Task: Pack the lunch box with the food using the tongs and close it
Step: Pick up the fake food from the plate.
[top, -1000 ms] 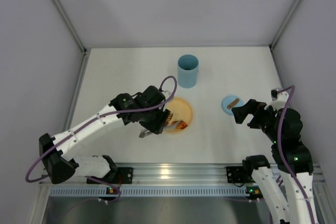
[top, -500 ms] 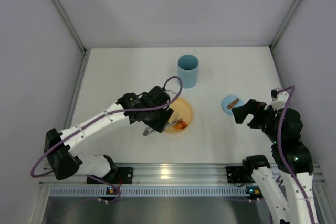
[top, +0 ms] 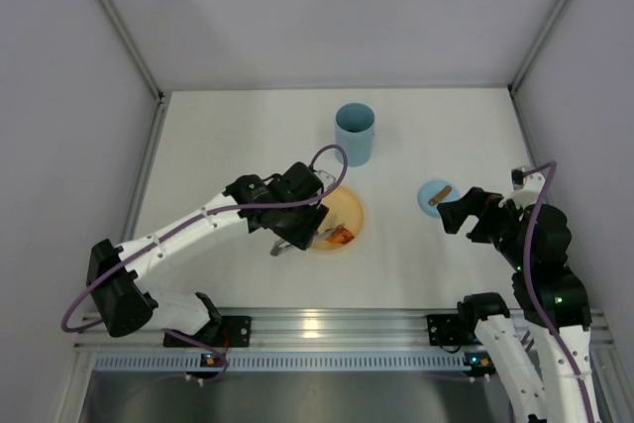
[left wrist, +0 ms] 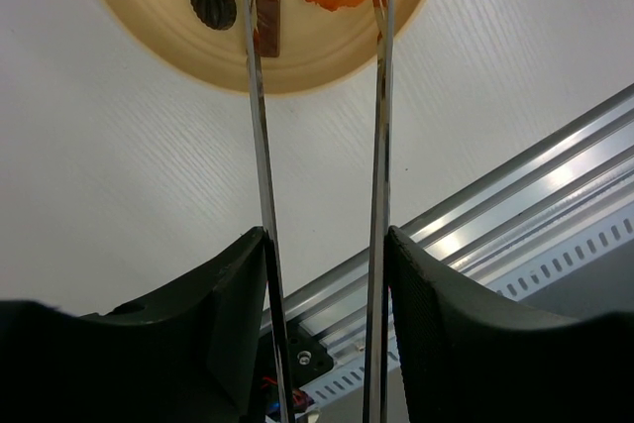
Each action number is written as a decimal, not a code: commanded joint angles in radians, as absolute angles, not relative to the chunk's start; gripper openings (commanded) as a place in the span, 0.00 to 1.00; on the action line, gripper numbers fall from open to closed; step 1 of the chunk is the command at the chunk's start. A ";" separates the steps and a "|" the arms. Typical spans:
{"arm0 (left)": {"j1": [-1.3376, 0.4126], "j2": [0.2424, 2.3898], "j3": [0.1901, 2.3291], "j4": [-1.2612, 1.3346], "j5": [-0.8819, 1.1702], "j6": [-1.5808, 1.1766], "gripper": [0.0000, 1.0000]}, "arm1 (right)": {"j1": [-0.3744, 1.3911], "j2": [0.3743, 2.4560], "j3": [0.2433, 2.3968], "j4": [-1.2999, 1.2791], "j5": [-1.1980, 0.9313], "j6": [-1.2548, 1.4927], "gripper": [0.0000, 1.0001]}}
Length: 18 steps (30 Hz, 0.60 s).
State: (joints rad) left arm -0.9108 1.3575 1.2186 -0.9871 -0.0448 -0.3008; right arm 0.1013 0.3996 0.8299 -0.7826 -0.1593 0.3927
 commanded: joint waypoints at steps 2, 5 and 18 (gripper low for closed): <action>-0.914 1.351 1.207 -0.956 -0.034 -0.279 0.54 | 0.087 0.400 0.854 -0.778 -0.160 0.379 1.00; -0.914 1.348 1.206 -0.956 -0.025 -0.275 0.54 | 0.087 0.399 0.853 -0.781 -0.155 0.379 0.99; -0.925 1.354 1.190 -0.960 0.037 -0.265 0.54 | 0.089 0.393 0.844 -0.778 -0.158 0.383 1.00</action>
